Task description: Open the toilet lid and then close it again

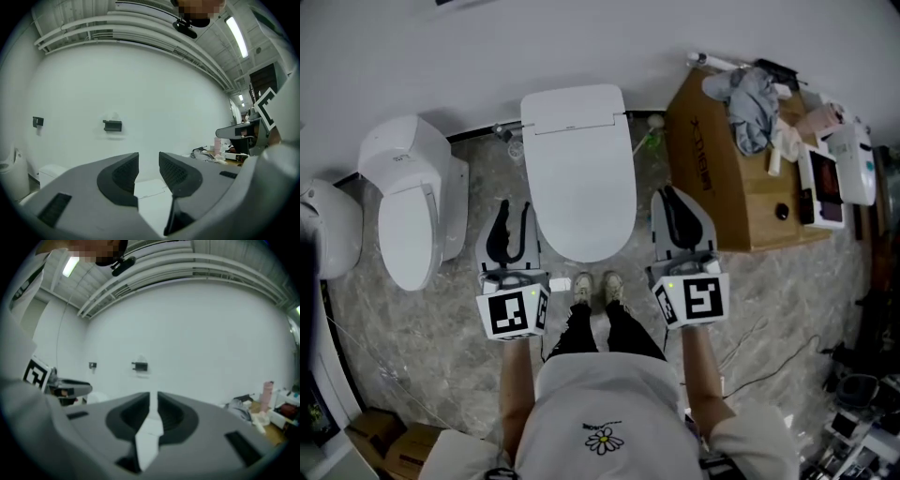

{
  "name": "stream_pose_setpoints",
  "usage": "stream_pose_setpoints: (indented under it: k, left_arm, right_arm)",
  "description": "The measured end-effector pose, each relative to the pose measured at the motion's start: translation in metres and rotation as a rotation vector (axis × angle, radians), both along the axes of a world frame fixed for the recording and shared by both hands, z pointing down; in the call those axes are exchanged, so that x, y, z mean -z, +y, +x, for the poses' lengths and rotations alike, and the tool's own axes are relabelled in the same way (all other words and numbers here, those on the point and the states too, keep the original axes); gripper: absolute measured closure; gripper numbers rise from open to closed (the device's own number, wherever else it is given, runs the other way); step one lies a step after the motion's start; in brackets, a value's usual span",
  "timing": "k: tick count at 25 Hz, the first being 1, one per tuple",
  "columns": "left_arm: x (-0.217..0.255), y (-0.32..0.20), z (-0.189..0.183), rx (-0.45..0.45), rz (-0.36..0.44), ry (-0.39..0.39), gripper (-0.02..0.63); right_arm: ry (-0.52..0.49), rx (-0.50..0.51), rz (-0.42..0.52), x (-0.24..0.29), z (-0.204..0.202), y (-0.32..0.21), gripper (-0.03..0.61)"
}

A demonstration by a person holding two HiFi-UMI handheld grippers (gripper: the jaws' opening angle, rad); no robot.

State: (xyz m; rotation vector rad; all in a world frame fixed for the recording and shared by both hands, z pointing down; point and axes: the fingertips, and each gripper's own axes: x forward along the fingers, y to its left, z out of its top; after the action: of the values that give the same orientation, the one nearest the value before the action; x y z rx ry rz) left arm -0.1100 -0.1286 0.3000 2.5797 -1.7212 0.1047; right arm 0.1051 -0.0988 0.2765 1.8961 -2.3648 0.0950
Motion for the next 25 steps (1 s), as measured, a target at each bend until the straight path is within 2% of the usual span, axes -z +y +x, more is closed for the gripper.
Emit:
stream_pose_setpoints:
  k: [2,3,7,11,15,21,25]
  left_arm:
    - [-0.022,-0.004,0.001,-0.005,-0.025,0.008,0.439]
    - [-0.034,-0.007,0.002,-0.008,-0.039,0.011,0.419]
    - [-0.086,-0.004,0.008,-0.012,-0.095,0.009,0.380]
    - [-0.144,-0.006,0.019,-0.055,-0.113,-0.059,0.359]
    - [-0.208,-0.007,0.020,-0.089,-0.178,-0.073,0.350]
    - [-0.300,0.019,0.012,-0.093,-0.317,-0.039,0.305]
    - [-0.357,0.032,0.011,-0.147,-0.374,-0.043,0.290]
  right_arm:
    - [0.012,0.031,-0.017,-0.015,0.000,-0.006,0.455]
    - [0.015,0.046,-0.028,-0.026,0.000,-0.009,0.434]
    - [0.006,0.092,-0.106,-0.083,0.002,-0.008,0.412]
    - [0.011,0.083,-0.160,-0.147,0.006,-0.014,0.362]
    - [0.032,0.100,-0.201,-0.205,-0.007,-0.020,0.348]
    - [0.081,0.146,-0.322,-0.296,-0.020,-0.004,0.334]
    - [0.129,0.183,-0.409,-0.352,-0.026,0.013,0.333]
